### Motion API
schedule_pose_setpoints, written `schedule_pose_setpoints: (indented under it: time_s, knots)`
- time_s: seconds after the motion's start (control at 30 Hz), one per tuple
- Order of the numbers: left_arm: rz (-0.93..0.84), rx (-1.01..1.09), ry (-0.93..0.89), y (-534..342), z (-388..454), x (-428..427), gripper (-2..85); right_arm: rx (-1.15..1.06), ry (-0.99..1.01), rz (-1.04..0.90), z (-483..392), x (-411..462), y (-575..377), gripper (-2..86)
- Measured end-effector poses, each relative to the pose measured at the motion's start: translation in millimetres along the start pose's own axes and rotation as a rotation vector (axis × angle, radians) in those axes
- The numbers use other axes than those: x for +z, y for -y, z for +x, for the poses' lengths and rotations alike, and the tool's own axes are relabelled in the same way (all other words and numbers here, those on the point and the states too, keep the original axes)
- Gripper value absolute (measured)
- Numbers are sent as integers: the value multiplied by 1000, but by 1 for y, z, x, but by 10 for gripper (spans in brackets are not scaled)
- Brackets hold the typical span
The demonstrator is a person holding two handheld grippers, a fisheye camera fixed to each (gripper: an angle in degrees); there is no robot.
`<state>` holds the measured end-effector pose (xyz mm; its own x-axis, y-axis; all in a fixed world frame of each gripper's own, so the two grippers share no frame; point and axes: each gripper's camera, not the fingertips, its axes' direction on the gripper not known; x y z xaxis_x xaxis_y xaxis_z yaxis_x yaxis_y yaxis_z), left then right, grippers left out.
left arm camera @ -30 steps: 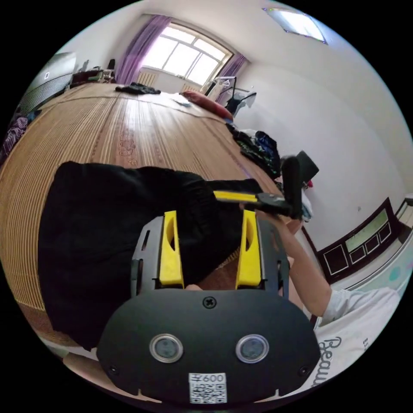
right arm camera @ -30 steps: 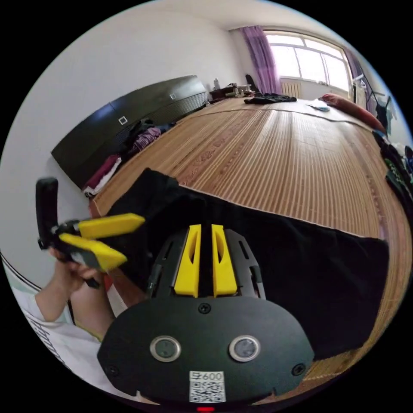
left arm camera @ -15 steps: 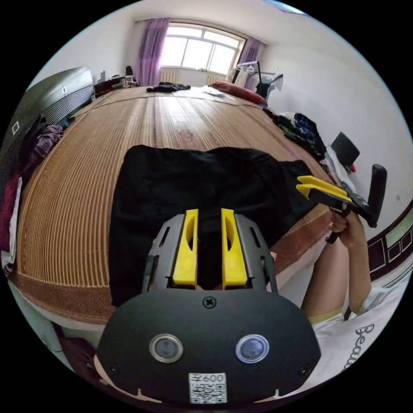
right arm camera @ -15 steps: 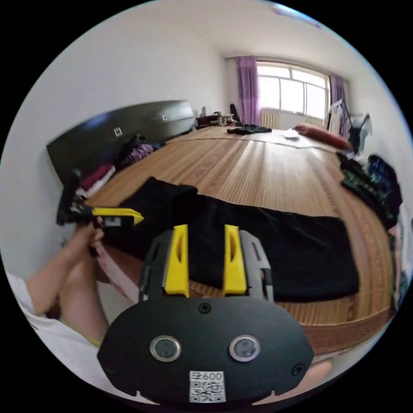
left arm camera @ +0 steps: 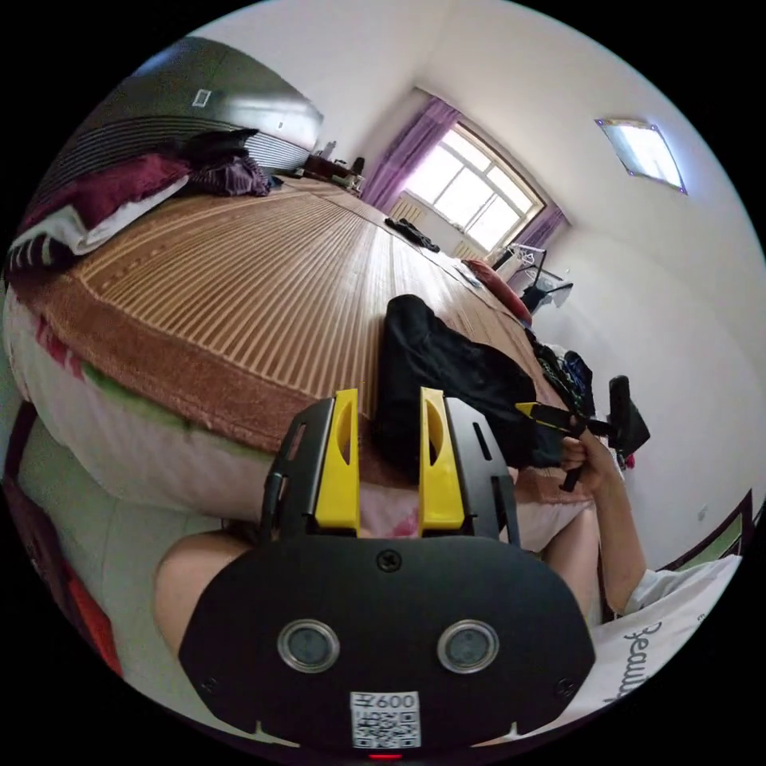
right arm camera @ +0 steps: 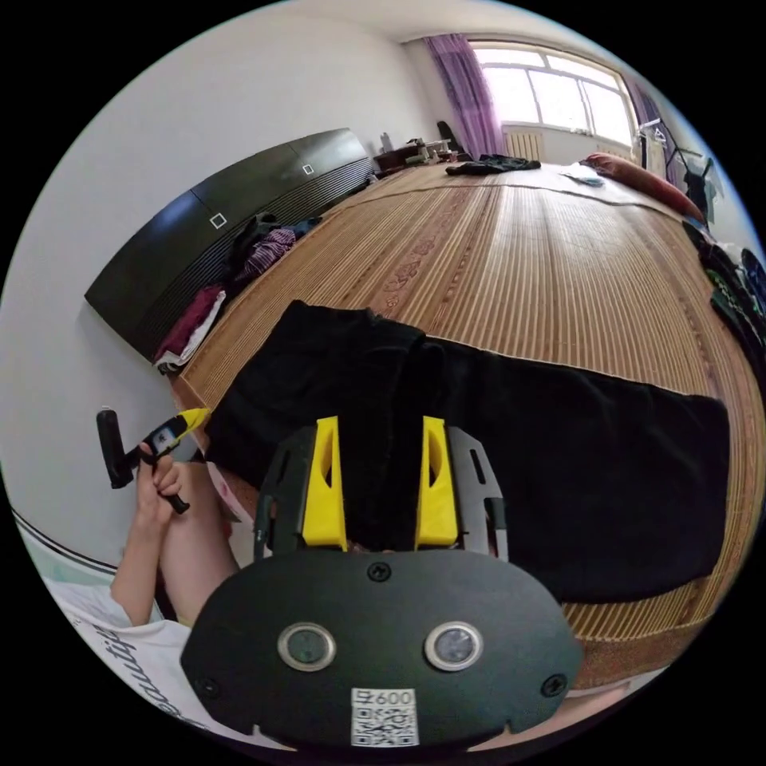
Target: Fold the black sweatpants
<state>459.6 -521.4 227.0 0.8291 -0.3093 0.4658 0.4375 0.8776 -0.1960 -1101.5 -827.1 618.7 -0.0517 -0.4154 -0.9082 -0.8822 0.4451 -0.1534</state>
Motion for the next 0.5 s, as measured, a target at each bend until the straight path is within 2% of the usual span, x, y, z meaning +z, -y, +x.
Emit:
schedule_pose_setpoints:
  time_s: [0.1,0.2,0.33,0.5]
  knots:
    - [26,12,-92,-20,-8,-2,110,72,43,-24,22,-5,-3,132]
    - [31,57,-27,-39,-3,0,108,100,101,-17,39,-6,-7,122]
    - [8,138,8,-69,7,9,116,79,147,19,47,-21,-3,58]
    - [121,441,138,-125,70,6,148,89,208,11,62,-29,13,4]
